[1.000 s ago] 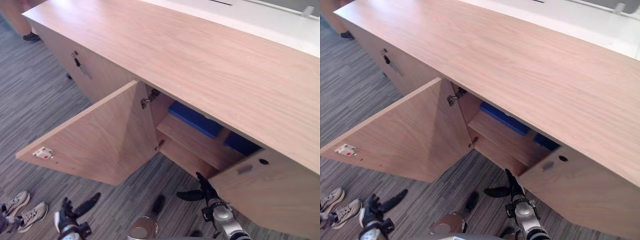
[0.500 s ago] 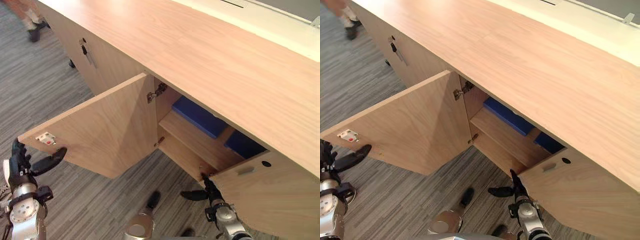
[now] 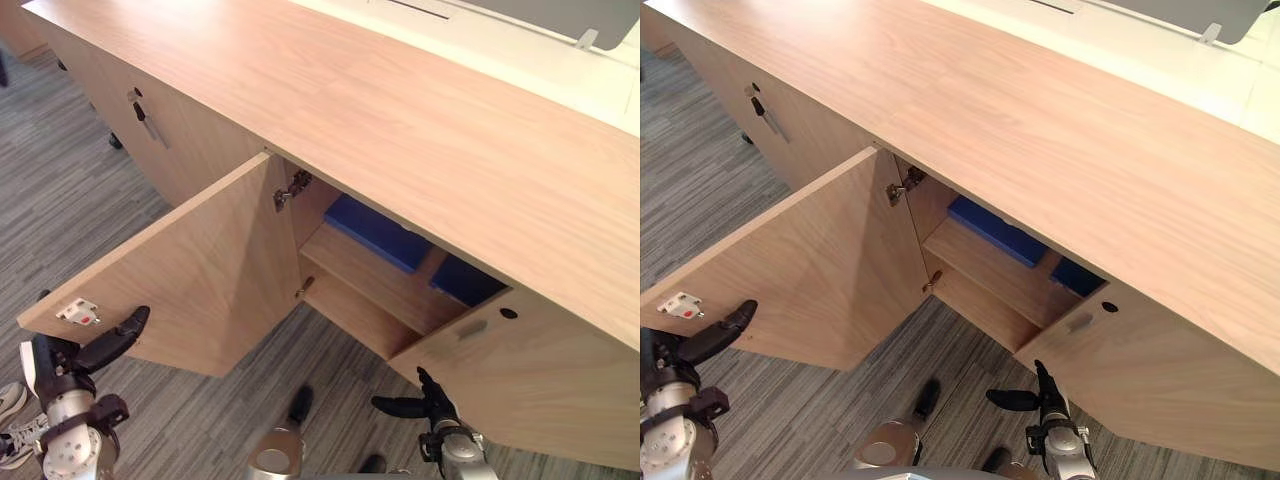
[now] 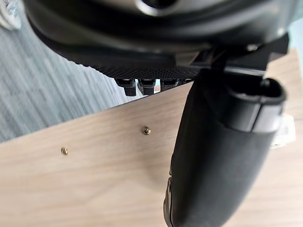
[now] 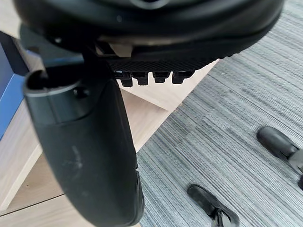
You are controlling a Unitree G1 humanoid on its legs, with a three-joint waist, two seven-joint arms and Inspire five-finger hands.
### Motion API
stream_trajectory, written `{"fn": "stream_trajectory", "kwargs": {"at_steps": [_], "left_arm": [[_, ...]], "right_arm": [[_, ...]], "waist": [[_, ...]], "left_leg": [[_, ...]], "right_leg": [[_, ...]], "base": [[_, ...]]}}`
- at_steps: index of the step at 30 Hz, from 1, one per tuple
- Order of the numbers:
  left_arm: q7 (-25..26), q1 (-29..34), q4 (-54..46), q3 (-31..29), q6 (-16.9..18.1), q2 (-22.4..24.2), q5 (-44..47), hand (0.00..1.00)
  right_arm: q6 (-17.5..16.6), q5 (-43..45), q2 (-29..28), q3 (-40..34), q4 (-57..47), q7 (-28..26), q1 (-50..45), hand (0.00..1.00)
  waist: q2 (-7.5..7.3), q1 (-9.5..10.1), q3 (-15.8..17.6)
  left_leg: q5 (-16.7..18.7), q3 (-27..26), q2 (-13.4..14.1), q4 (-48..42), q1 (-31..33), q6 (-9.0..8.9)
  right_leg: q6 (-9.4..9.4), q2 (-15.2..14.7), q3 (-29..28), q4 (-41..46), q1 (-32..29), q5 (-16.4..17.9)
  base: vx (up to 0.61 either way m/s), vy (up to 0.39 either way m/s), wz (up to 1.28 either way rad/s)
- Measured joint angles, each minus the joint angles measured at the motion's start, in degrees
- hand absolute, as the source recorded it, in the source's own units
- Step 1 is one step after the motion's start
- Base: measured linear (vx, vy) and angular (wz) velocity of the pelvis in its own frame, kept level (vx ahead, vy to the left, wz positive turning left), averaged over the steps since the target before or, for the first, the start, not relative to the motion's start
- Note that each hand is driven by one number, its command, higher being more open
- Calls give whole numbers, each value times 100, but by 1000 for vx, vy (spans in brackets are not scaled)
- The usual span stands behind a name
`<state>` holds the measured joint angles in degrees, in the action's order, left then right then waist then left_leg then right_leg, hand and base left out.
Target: Walk over to the cabinet, pick up the folder, carry it to the office cabinet, place the folder inside the office cabinet, then close the office cabinet door
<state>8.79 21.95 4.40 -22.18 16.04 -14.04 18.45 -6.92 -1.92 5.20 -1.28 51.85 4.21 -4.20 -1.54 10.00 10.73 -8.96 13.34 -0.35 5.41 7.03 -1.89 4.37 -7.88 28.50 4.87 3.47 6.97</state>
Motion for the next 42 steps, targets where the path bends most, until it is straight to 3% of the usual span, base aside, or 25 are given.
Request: {"fn": "stream_trajectory", "kwargs": {"at_steps": [5, 10, 13, 15, 19, 24, 28, 35, 40, 42], "left_arm": [[-9, 572, -69, 933, 37, 391, -10, 100], [-90, 831, 1051, 2279, -559, 499, -367, 100], [-441, 824, 1211, 3258, -702, 393, -1232, 100], [-649, 375, 1212, 3639, -703, 60, -1575, 100], [-629, -931, 1527, 4316, -809, 131, -1926, 100], [-612, -1951, 1585, 4343, -801, 166, -2237, 100], [-484, -2246, 1585, 3949, -802, 55, -2298, 100], [-240, -2722, 1834, 3490, -811, -133, -2297, 100], [-215, -2612, 1824, 3462, -808, 17, -2293, 100], [-194, -2199, 1696, 3224, -795, 220, -2282, 100]], "right_arm": [[48, 1, -120, -85, 192, 3, -143, 100], [42, 4, -206, -64, 98, 35, -40, 100], [38, 9, -281, -58, 39, 85, 4, 100], [40, 10, -325, 3, 22, 112, 104, 100], [41, 12, -289, 72, -160, 274, 163, 100], [41, 17, -254, 212, -159, 309, 273, 100], [43, 14, -235, 199, -133, 284, 325, 100], [47, 11, -41, 141, -51, 213, 319, 100], [68, 14, -73, 13, -36, 173, 315, 100], [87, 18, -86, -79, -31, 170, 300, 100]], "waist": [[9, -18, -16], [13, -283, -16], [17, -448, -12], [23, -683, -10], [28, -1065, -2], [27, -1385, -1], [37, -1573, 6], [121, -1658, 56], [159, -1683, 78], [160, -1675, 79]], "left_leg": [[-8, -397, 62, -1, 80, 15], [-9, -801, 61, -4, 271, 12], [-8, -1205, 88, -5, 337, 13], [-2, -1529, 153, -4, 372, 20], [43, -2193, 183, -5, 503, 86], [118, -2826, 195, -15, 428, 184], [200, -3118, 193, -35, 288, 210], [190, -2839, 236, -34, 59, 231], [154, -2644, 215, -3, 16, 250], [199, -2626, 216, -1, -73, 182]], "right_leg": [[44, 44, -369, 37, -144, 29], [80, 41, -1020, 174, -595, 9], [113, 55, -1564, 239, -914, -11], [120, 103, -1872, 243, -1114, -33], [60, 124, -2496, 60, -1525, -411], [8, 122, -3003, -319, -1619, -860], [116, 143, -3247, -523, -1537, -1159], [116, 181, -3037, -676, -1197, -1182], [76, 156, -2822, -676, -1065, -1152], [21, 154, -2799, -672, -968, -1073]], "base": [[-112, 44, 1], [-46, 60, -31], [-17, 54, -68], [-13, 13, -80], [-2, 26, -92], [74, 10, -73], [137, -15, -45], [109, -35, 3], [-57, 10, 18], [-62, 15, 6]]}}
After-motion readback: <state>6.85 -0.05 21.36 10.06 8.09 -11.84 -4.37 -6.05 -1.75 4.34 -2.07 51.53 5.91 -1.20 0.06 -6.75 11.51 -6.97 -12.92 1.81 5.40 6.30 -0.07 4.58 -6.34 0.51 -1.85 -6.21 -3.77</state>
